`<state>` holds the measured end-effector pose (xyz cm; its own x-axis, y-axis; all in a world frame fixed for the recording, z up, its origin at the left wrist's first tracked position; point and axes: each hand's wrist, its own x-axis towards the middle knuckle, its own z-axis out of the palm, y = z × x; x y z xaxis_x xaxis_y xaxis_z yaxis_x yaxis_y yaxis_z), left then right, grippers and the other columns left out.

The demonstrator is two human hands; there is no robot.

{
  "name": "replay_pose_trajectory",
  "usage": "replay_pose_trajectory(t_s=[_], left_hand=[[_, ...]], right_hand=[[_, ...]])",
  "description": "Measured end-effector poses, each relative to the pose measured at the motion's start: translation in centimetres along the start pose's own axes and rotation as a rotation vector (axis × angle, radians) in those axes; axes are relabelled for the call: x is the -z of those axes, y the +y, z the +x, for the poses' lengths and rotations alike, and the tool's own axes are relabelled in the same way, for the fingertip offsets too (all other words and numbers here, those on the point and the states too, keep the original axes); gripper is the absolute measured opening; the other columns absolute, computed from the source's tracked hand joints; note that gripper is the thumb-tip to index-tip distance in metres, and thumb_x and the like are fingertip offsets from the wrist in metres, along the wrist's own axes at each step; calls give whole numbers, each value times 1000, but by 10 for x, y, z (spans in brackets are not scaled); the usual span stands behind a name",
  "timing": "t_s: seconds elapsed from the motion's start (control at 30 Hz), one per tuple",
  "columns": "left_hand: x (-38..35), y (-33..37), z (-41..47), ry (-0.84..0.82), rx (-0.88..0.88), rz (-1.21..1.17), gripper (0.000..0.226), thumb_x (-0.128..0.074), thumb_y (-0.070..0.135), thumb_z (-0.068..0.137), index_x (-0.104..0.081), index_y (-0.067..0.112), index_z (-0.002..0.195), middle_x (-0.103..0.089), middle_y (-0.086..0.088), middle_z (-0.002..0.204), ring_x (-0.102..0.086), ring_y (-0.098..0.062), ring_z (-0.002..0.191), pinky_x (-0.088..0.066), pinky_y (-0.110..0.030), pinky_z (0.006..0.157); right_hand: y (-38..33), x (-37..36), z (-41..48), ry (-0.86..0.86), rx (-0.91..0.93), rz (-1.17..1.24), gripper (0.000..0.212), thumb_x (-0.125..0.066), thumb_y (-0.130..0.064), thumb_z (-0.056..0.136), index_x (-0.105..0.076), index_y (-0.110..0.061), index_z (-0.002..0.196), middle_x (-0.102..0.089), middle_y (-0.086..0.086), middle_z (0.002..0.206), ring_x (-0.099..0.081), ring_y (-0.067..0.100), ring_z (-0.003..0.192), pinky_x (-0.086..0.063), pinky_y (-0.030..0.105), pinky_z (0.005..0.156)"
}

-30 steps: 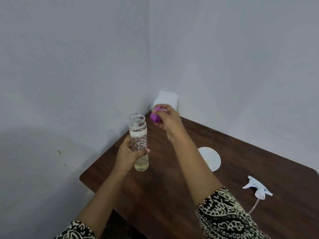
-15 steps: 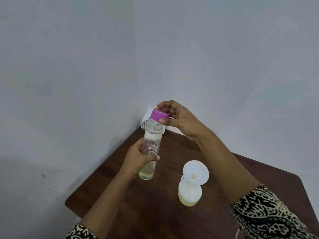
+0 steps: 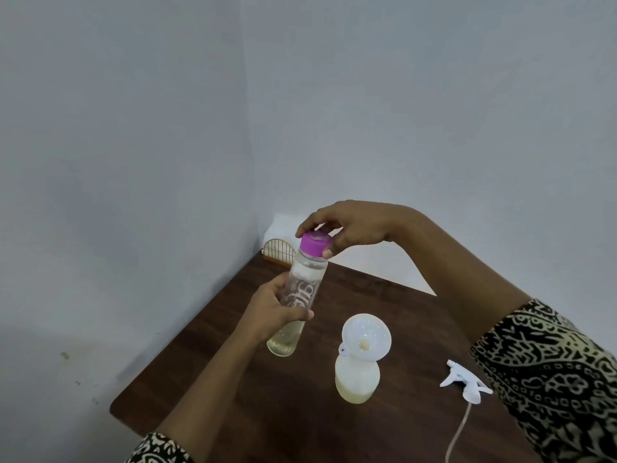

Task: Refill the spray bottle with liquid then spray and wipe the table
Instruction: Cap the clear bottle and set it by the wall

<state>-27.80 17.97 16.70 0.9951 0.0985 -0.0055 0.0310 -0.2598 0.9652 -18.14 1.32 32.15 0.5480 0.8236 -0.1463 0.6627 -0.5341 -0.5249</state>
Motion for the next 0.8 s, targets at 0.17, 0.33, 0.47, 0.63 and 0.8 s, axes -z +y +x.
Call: replay_pose_trajectory(t_s=[0.17, 0.33, 0.47, 0.63, 0.8], left_hand=[[-7, -1, 3, -6, -26, 20, 58, -86, 8, 60, -64, 26, 111, -73, 4, 97, -70, -13, 88, -56, -39, 87], [-11, 1, 10, 17, -26, -16, 54, -86, 13, 57, -64, 27, 104, -73, 2, 95, -71, -17, 88, -56, -42, 87], [-11, 5, 15, 5, -22, -29, 58, -86, 13, 55, -64, 24, 107, -73, 1, 97, -71, -18, 89, -56, -43, 88], [-16, 7, 18, 12, -32, -3, 59, -86, 15, 53, -64, 24, 108, -73, 2, 97, -71, -17, 89, -56, -41, 88], [-19, 5, 20, 16, -16, -44, 54, -84, 2, 61, -63, 23, 106, -73, -1, 97, -70, -21, 91, -56, -42, 87]], right_hand=[[-5, 1, -4, 81, -154, -114, 40, -71, -47, 79, -66, -12, 97, -71, 2, 90, -70, 17, 75, -51, 22, 65], [-9, 9, -14, 236, -354, -195, 83, -21, -73, 88, -61, -7, 56, -61, 2, 46, -55, 14, 40, -43, 25, 59], [-1, 23, -29, 227, -75, -10, 40, -36, -49, 98, -67, -25, 104, -66, -11, 105, -61, 7, 93, -47, 23, 77], [5, 9, -23, 134, -180, -77, 61, -28, -58, 96, -68, -12, 104, -69, 2, 90, -63, 13, 68, -51, 27, 70], [18, 20, -30, 343, -123, 38, 39, -44, -47, 96, -68, -16, 92, -68, -3, 87, -62, 11, 71, -49, 27, 69]])
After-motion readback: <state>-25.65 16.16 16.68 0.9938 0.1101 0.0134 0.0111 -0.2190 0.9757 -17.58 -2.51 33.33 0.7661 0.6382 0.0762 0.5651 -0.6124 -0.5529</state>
